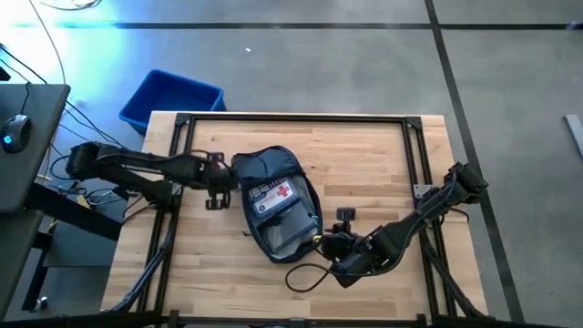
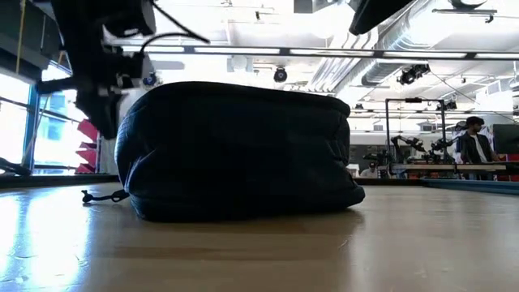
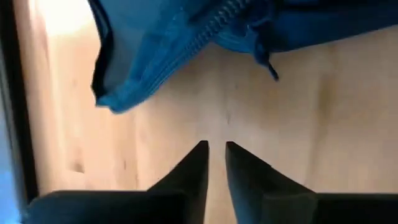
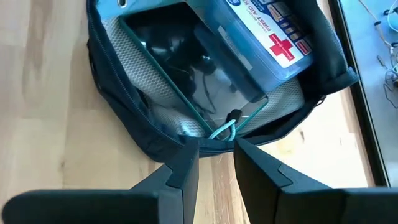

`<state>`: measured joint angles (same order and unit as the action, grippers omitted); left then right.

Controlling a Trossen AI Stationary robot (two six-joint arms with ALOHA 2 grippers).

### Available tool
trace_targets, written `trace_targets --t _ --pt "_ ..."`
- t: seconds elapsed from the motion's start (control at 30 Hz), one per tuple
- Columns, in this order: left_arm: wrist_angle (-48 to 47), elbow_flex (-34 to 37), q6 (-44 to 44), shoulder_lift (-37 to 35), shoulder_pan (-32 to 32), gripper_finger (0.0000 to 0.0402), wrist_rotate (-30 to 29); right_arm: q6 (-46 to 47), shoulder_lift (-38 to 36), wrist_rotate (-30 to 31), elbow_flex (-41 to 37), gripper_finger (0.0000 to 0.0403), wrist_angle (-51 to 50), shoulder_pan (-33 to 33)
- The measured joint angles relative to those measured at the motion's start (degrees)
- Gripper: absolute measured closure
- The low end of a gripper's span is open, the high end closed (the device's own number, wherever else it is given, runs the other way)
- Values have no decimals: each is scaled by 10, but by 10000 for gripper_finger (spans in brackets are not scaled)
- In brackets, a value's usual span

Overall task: Unpack backpack
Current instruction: Close the bag pack

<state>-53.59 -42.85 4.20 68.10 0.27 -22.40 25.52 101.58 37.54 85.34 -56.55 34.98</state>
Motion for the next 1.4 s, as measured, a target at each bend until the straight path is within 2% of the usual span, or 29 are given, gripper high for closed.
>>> trace_targets --t 0.13,0.27,0.37,0.47,0.53,0.6,0.7,0.77,0.8,0.87,0.93,1.03,1.2,1.3,1.4 --pt "4 1 -20 28 0 305 -75 -5 1 2 0 319 -2 0" --pt "30 3 5 43 7 247 -116 -5 6 4 0 319 -3 -1" --pt "127 28 52 43 13 213 -113 -1 9 10 0 319 -2 -1" --pt "237 56 116 44 16 201 -134 5 11 10 0 319 -3 0" --pt "304 74 167 45 16 205 -158 11 11 9 0 319 -2 3" --pt "357 85 204 46 16 227 -190 15 12 9 0 319 -4 6" --pt "399 83 234 51 16 296 -248 15 12 10 0 319 -5 10" --pt "408 75 261 52 9 362 -309 15 12 14 0 319 -5 11" --pt "425 69 275 52 3 381 -347 15 12 18 0 319 -5 11" --pt "483 59 316 51 -14 385 -426 15 12 26 0 319 0 11" --pt "561 45 365 51 -36 371 -464 17 12 29 0 319 4 11" --pt "677 27 425 50 -76 353 -443 19 12 30 0 319 4 10" --pt "804 7 460 50 -136 336 -345 25 12 30 0 319 3 11" --pt "808 6 418 50 -163 328 -239 31 12 30 0 319 1 11" --pt "752 6 316 50 -186 321 -121 44 12 30 0 319 -9 15"
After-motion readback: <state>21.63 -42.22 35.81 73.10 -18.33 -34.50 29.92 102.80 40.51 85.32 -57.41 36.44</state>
